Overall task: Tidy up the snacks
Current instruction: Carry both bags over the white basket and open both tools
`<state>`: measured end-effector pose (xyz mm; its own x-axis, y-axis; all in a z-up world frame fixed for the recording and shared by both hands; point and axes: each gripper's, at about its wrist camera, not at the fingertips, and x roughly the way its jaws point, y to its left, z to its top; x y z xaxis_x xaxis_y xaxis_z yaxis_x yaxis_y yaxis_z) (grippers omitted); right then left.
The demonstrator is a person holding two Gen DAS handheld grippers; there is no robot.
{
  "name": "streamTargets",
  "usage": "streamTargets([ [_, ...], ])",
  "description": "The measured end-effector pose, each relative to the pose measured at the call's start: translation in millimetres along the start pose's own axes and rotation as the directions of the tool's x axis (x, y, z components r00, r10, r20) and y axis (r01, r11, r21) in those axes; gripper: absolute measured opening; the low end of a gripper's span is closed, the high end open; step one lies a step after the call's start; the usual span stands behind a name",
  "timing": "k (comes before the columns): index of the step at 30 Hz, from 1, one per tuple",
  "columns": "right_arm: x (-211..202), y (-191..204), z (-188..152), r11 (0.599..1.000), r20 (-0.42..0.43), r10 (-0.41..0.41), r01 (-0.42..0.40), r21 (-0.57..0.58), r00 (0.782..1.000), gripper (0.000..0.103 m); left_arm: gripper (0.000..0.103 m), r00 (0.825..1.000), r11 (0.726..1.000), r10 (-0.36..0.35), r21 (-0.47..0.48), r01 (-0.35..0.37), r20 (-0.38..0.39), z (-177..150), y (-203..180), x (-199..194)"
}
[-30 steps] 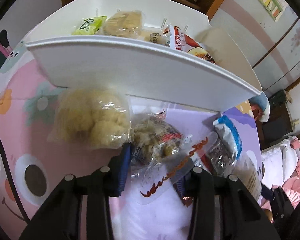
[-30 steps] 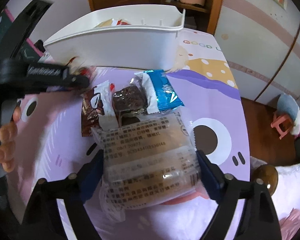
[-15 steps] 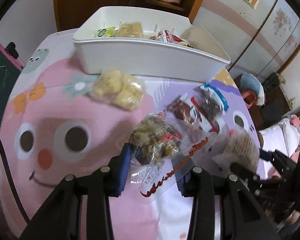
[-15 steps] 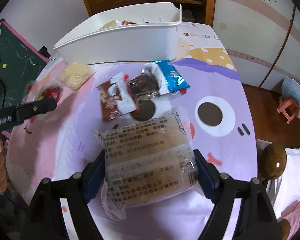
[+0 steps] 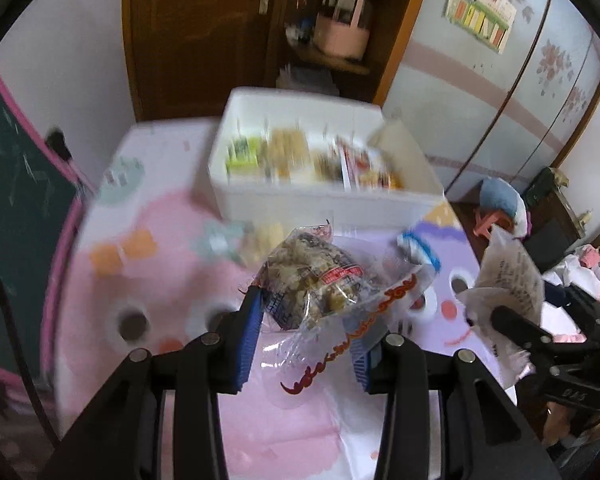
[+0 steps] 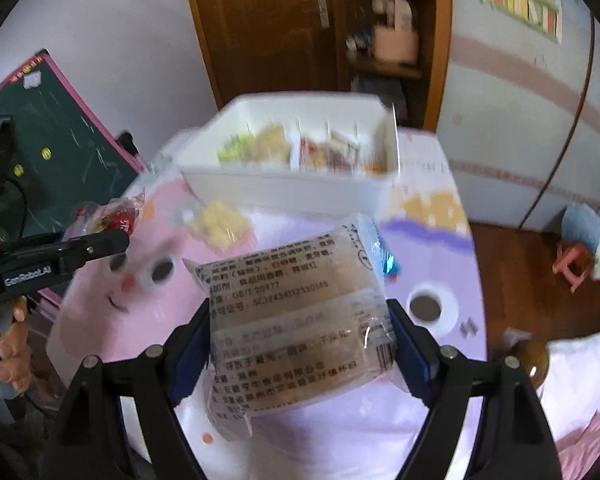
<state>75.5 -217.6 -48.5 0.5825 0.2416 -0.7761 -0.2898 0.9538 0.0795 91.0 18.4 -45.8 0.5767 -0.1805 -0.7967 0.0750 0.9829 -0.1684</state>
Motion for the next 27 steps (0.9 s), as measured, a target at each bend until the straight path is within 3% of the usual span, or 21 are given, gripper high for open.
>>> streamTargets([
  [7,-43,0,88,0.998,0.161,-0.049,0.056,-0.038,0.986,0.082,0.039,0.989,0.994,0.059,0.079,-0.070,0.135,78,-2,-41],
  [13,-67,-11,162,0.997,0.265,-0.073,0.078,-0.010,0.962,0.082,0.039,0.972,0.984,0.117,0.105,-0.141,0.203,146,-8,-49],
  [21,-51,-22,230,0.993,0.300,-0.115,0.109,0.035,0.947,0.083,0.039,0.971,0.989,0.107,0.074,-0.125,0.212,222,-9,-28],
  [27,-14,-30,251,0.992,0.265,-0.111,0.091,0.088,0.958,0.083,0.039,0.971,0.988,0.098,0.096,-0.121,0.217,248,-13,3],
])
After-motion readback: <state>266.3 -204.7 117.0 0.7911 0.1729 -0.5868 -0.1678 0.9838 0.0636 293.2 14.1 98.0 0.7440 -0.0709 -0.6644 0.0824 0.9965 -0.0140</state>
